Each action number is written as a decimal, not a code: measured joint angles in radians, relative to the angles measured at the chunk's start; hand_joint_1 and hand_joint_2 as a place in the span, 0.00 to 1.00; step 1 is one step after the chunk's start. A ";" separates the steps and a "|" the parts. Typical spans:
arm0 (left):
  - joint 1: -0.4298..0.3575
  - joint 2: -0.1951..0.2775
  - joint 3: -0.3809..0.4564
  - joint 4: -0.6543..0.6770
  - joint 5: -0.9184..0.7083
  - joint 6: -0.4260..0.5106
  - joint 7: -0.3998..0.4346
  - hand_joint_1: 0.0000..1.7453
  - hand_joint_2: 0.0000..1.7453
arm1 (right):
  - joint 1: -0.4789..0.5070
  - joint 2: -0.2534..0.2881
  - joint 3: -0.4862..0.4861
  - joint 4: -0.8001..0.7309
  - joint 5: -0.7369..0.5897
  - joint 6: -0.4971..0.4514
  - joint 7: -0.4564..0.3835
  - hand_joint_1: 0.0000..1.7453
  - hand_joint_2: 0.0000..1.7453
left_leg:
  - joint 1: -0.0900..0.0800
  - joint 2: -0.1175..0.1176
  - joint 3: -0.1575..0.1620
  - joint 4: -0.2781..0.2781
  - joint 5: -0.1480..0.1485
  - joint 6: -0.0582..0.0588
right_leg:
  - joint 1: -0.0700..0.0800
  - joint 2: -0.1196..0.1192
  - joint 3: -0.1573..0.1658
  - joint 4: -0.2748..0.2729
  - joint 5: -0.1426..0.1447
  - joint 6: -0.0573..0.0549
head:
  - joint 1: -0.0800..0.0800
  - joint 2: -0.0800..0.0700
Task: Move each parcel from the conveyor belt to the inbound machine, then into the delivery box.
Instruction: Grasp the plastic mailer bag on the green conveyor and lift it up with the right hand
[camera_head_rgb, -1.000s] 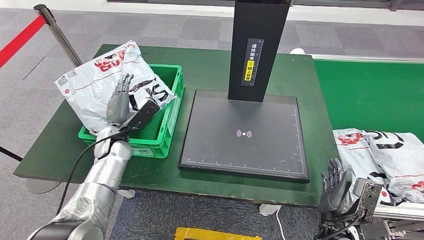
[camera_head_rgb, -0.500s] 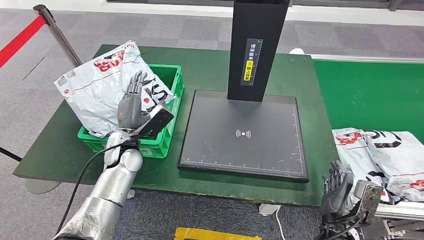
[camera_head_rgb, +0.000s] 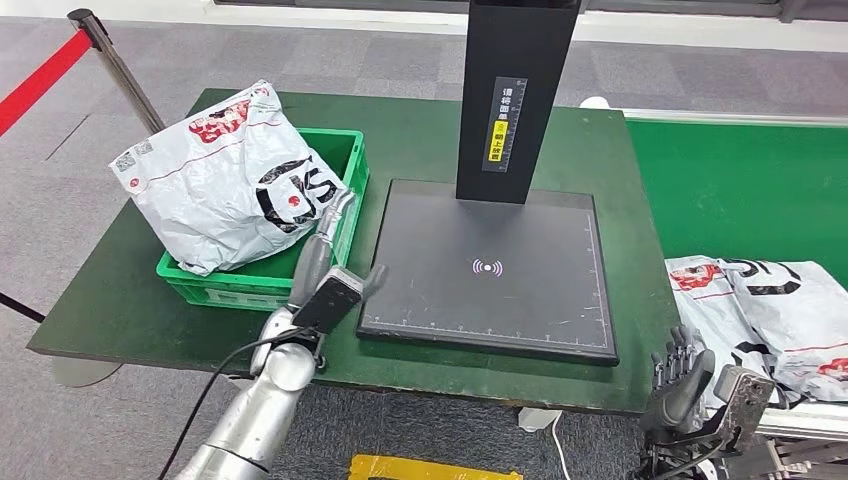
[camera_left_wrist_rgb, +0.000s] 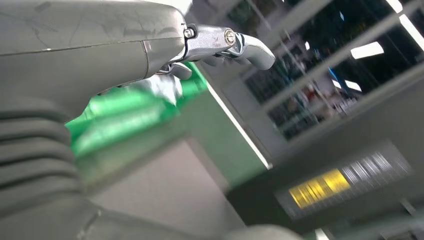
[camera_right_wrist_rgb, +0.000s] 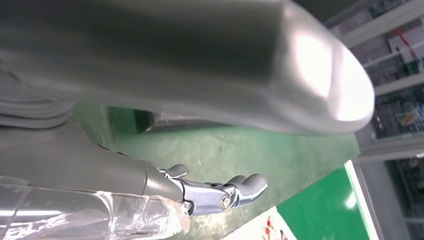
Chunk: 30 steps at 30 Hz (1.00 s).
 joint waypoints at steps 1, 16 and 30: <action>0.004 -0.012 -0.017 0.001 0.002 -0.004 0.005 0.00 1.00 | -0.003 0.000 0.000 0.003 -0.001 -0.007 -0.002 0.00 0.00 | 0.000 0.000 0.000 0.000 0.000 0.000 | 0.000 0.000 0.000 0.000 0.000 0.000 | 0.000 0.000; 0.007 -0.077 -0.140 0.062 0.000 -0.004 0.011 0.00 1.00 | -0.015 0.000 0.000 0.025 0.000 -0.038 -0.002 0.00 0.00 | 0.000 0.000 0.000 0.000 0.000 0.000 | 0.000 0.000 0.000 0.000 0.000 0.000 | 0.000 0.000; 0.007 -0.081 -0.147 0.073 0.009 -0.005 0.010 0.00 1.00 | -0.016 0.000 0.000 0.029 0.002 -0.041 -0.006 0.00 0.00 | 0.000 0.000 0.000 0.000 0.000 0.000 | 0.000 0.000 0.000 0.000 0.000 0.000 | 0.000 0.000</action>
